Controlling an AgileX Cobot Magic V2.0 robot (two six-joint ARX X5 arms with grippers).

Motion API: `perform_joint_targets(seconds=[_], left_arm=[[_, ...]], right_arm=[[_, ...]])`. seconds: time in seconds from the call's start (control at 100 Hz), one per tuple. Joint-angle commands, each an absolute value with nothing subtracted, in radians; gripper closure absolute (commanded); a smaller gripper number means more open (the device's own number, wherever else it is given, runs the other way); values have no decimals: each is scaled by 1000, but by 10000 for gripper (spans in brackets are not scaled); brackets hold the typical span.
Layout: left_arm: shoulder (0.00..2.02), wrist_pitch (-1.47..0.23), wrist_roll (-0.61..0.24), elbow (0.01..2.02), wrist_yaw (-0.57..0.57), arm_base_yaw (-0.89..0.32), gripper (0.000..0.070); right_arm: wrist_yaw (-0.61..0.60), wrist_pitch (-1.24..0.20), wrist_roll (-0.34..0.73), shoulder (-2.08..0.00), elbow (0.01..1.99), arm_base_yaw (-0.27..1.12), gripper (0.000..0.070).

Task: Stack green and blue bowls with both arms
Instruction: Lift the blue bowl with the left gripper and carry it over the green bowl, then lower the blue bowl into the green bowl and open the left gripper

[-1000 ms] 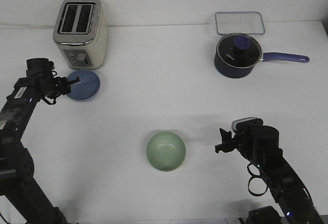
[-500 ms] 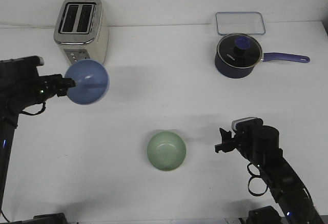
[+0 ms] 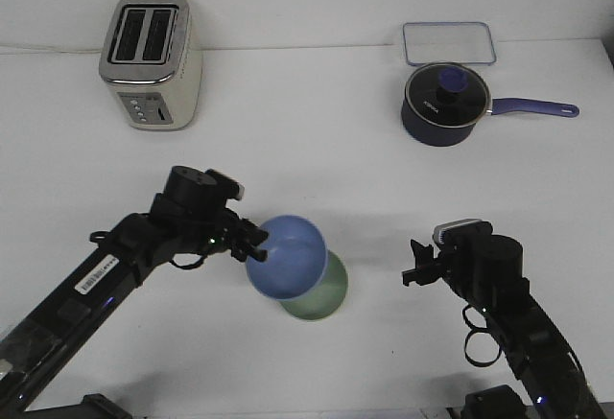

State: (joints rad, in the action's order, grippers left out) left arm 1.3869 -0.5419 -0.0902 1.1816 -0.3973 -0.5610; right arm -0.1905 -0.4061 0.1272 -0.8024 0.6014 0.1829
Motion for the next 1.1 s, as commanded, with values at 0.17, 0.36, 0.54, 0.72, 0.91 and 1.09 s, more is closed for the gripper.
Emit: perform_joint_targets(seconds=[0.17, 0.36, 0.54, 0.72, 0.91, 1.09], left_arm=[[1434, -495, -91, 1168, -316, -665, 687], [1494, -464, -62, 1168, -305, -697, 687], [1536, -458, -37, 1168, -266, -701, 681], [1538, -413, -37, 1169, -267, -702, 336], [1459, -385, -37, 1200, -239, -662, 299], [1273, -303, -9, 1217, -41, -557, 301]], right_arm=[[-194, -397, 135, -805, 609, 186, 400], [-194, -397, 135, -805, 609, 186, 401], [-194, -397, 134, -805, 609, 186, 400], [-194, -397, 134, -805, 609, 186, 400], [-182, -393, 134, -805, 609, 186, 400], [-182, -356, 135, -804, 609, 185, 401]])
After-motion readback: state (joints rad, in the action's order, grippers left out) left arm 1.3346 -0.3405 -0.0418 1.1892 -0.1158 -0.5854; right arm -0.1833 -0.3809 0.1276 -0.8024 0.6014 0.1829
